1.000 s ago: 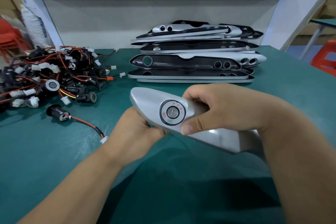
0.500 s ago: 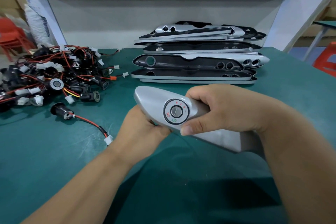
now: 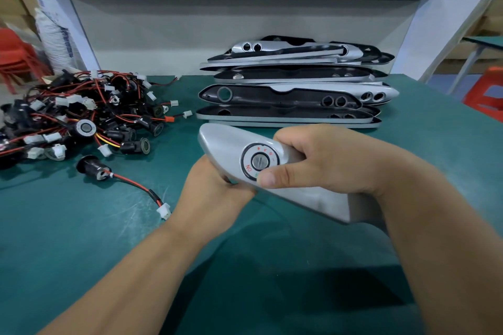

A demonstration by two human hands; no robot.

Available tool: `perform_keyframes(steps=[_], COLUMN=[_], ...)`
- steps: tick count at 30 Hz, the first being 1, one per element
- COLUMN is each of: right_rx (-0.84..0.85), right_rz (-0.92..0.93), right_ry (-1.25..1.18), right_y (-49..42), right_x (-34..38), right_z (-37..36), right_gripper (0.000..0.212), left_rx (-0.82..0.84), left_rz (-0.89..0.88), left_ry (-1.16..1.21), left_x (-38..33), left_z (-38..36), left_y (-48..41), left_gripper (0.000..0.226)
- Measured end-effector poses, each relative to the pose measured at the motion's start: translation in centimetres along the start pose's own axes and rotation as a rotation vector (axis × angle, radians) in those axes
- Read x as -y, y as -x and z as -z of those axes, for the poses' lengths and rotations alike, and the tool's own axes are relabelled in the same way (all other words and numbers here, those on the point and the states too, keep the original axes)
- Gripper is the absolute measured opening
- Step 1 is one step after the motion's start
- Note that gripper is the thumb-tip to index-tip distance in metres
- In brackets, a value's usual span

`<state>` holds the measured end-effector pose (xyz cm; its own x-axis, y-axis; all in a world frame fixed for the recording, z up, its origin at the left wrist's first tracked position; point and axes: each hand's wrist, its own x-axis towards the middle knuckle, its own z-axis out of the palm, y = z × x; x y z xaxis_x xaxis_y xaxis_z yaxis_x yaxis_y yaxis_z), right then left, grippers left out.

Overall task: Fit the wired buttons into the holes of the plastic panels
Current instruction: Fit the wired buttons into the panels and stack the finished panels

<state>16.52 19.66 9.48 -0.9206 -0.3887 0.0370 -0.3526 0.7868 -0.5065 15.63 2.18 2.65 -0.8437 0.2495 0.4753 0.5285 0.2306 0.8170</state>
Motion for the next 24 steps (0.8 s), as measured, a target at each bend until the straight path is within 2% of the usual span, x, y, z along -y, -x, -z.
perform_keyframes(steps=[2,4,7,9,13,21,24], right_rx=[-0.006,-0.023,-0.036,-0.036,-0.036,-0.127,-0.15], right_rz=[-0.007,-0.029,-0.08,-0.111,-0.14,-0.167,-0.16], right_ry=[-0.023,-0.036,-0.019,-0.007,0.062,0.078,0.099], right_y=[-0.1,0.0,0.3,0.5,0.6,1.0,1.1], right_x=[0.0,-0.2,-0.7,-0.9,-0.8,-0.4,-0.3], right_z=[-0.2,-0.1,0.4,0.5,-0.4,-1.8,-2.0], right_gripper=[0.057,0.064,0.067,0.068,0.07,0.053,0.053], left_rx=[0.072,0.126,0.097,0.114,0.029,0.046,0.04], left_rz=[0.017,0.071,0.188,0.225,0.233,0.238,0.232], left_ry=[-0.013,0.099,0.633,0.815,0.637,0.553,0.559], left_x=[0.1,0.4,1.0,1.1,1.0,1.1,1.1], left_z=[0.2,0.3,1.4,2.0,1.9,2.2,2.2], left_y=[0.0,-0.2,-0.6,-0.6,-0.7,-0.8,-0.8], left_gripper=[0.014,0.021,0.038,0.043,0.025,0.029,0.021])
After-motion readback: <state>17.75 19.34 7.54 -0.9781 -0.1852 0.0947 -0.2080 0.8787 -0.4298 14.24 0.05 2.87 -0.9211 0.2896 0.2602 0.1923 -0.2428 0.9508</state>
